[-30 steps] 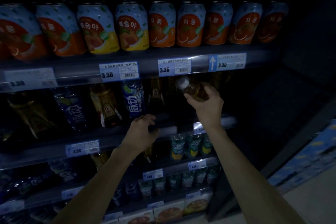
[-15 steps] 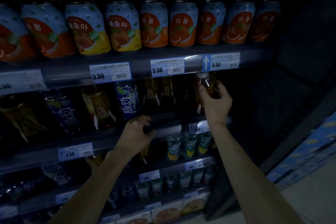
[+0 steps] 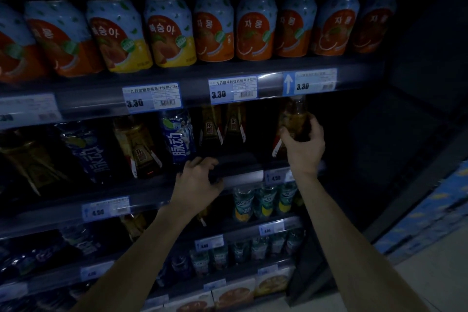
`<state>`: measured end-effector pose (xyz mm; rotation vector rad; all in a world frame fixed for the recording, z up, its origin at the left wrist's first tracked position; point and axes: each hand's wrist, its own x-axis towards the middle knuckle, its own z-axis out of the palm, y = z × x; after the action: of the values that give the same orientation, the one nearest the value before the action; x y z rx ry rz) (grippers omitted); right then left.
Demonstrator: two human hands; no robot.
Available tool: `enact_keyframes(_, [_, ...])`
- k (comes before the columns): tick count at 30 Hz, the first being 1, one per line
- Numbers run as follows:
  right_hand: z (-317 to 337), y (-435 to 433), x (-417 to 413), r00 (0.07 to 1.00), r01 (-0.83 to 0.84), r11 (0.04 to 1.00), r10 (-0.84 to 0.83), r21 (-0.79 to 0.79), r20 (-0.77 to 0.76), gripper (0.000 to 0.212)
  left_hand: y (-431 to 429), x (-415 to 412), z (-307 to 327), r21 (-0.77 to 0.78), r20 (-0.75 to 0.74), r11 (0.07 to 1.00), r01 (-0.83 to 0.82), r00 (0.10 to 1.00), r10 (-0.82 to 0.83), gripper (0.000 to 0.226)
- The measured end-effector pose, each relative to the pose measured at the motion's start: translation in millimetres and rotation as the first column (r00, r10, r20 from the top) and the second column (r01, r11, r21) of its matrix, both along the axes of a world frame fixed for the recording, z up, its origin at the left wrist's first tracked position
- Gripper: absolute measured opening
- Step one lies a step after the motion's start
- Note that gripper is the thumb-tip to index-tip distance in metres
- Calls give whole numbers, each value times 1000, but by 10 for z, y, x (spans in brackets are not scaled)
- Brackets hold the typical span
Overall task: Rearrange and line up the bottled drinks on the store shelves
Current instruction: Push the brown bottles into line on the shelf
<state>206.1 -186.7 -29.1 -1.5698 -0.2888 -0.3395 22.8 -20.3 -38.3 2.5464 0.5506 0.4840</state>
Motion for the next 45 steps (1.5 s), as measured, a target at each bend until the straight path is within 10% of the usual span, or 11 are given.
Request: enact_keyframes(45, [-68,653,132,996,89,910,-82,-406,36,50,-119,-118,-186,275,-14,961,-15,1000,20,48])
